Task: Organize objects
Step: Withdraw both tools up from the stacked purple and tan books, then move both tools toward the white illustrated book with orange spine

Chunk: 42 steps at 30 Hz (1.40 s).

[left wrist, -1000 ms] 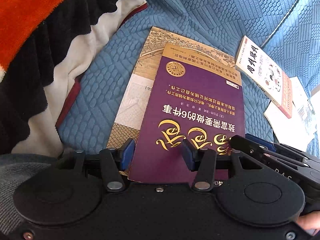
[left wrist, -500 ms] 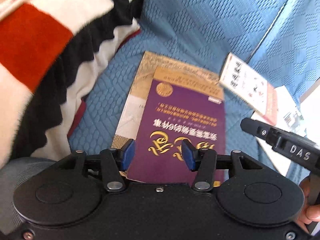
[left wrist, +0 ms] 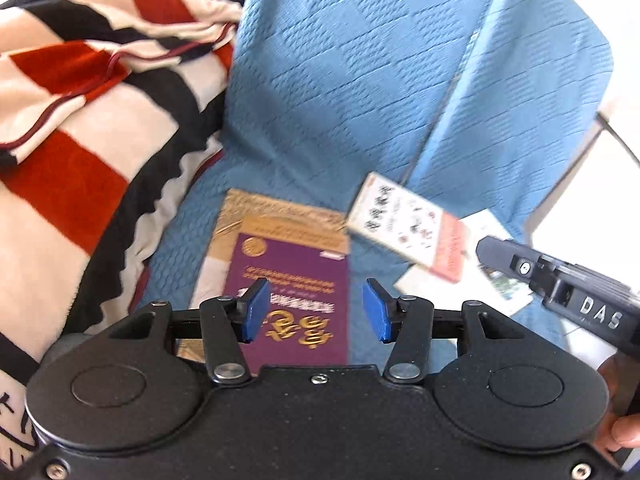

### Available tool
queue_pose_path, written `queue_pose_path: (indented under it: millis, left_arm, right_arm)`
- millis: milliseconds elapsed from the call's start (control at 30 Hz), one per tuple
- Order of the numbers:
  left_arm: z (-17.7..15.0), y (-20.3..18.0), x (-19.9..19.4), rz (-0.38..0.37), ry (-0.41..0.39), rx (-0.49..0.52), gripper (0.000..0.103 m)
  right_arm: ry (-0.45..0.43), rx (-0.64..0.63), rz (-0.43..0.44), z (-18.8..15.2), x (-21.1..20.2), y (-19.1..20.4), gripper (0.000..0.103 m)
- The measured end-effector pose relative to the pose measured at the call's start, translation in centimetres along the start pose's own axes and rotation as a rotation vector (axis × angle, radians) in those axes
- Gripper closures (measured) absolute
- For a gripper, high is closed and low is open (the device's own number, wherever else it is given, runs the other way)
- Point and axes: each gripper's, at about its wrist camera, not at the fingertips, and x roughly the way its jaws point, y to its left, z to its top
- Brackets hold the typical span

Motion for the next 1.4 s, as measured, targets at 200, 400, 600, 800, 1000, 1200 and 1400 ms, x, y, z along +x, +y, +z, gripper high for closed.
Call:
queue_pose_path:
  millis: [200,400,600,800,1000,1200,1400]
  left_arm:
    - [-0.6,-2.3,-2.7,-0.052,-0.017,0.006,0.054]
    - [-1.8,-4.7,-5.1,-0.080,-0.035,0.051,0.054]
    - [-3.1,-6.4,-7.9,-0.100,-0.055,0.073,0.054]
    - [-3.9,-7.8,-9.8,-0.124,-0.076,0.096,0.053]
    - [-3.8,-8.4,-10.6,-0.128,-0.090,0.117,0.049]
    - [-3.1,-8.3,-9.7,-0.172,-0.088,0.137,0.043]
    - [-2.6,-7.5,-7.5,-0.199,-0.084,0.140,0.034]
  right_arm:
    - [-0.037,0.004,-0.031,-0.4,-3.9,-0.3,0.074]
    - [-0.065,-0.006,-0.079,-1.2,-7.3,-0.4,0.073]
    - [-0.081,0.005,-0.119,-2.6,-10.3,-0.4,0.073]
    - [-0.094,0.025,-0.163,-3.7,-12.3,-0.6,0.073]
    - [-0.101,0.053,-0.178,-4.4,-13.2,-0.6,0.073]
    - [-0.078,0.055,-0.224,-4.5,-12.7,-0.8,0.072]
    - [-0.060,0.053,-0.277,-4.7,-10.8,-1.3,0.069]
